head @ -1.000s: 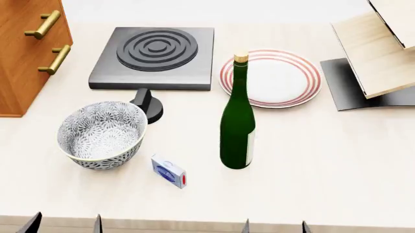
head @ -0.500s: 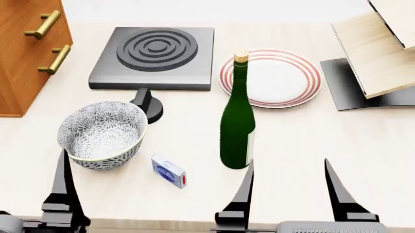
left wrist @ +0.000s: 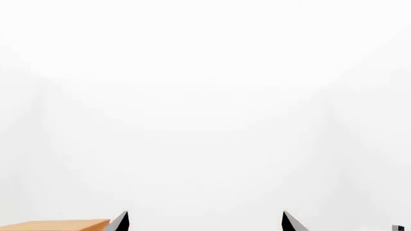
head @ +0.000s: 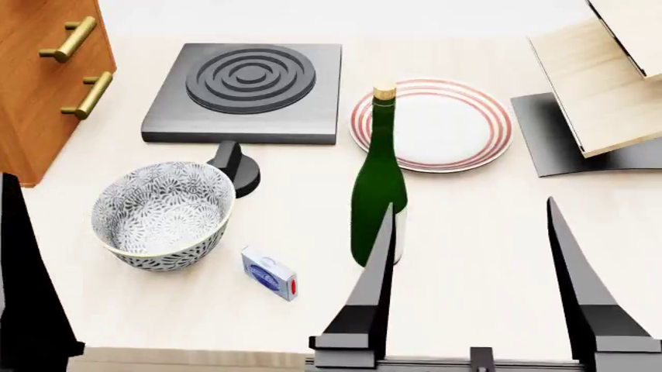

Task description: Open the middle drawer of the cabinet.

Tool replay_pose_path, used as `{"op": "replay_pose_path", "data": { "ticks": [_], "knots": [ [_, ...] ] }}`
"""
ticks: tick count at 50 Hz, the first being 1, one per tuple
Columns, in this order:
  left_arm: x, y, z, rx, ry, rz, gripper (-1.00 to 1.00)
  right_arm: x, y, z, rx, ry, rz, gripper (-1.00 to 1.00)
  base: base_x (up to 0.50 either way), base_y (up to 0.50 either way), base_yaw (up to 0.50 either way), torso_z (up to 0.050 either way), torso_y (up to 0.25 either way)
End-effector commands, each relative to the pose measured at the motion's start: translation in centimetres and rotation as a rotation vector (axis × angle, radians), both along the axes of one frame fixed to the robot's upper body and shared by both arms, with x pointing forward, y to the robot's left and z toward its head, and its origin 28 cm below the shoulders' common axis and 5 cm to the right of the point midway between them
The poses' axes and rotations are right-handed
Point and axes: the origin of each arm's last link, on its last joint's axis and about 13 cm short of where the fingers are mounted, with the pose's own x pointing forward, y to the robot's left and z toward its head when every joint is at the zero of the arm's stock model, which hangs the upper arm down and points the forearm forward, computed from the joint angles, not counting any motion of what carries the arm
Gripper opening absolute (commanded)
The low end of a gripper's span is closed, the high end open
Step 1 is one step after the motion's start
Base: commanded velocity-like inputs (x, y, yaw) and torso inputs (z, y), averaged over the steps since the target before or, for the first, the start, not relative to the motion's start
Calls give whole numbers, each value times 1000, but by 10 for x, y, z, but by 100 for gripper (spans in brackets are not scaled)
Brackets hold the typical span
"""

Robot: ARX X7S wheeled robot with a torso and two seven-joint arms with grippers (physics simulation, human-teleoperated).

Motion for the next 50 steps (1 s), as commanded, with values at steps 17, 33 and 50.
{"op": "replay_pose_path", "data": {
  "ticks": [17, 33, 50],
  "knots": [
    [-17, 8, 14, -32, -20, 37, 100, -6, -2, 7, -1, -67, -30, 100, 76, 0, 0, 0, 0],
    [-16, 8, 12, -19, -18, 47, 100, -6, -3, 7, 5, -69, -36, 100, 500, 0, 0, 0, 0],
    [-16, 7, 11, -6, -15, 56, 100, -6, -3, 7, 7, -73, -39, 100, 500, 0, 0, 0, 1]
  ]
}}
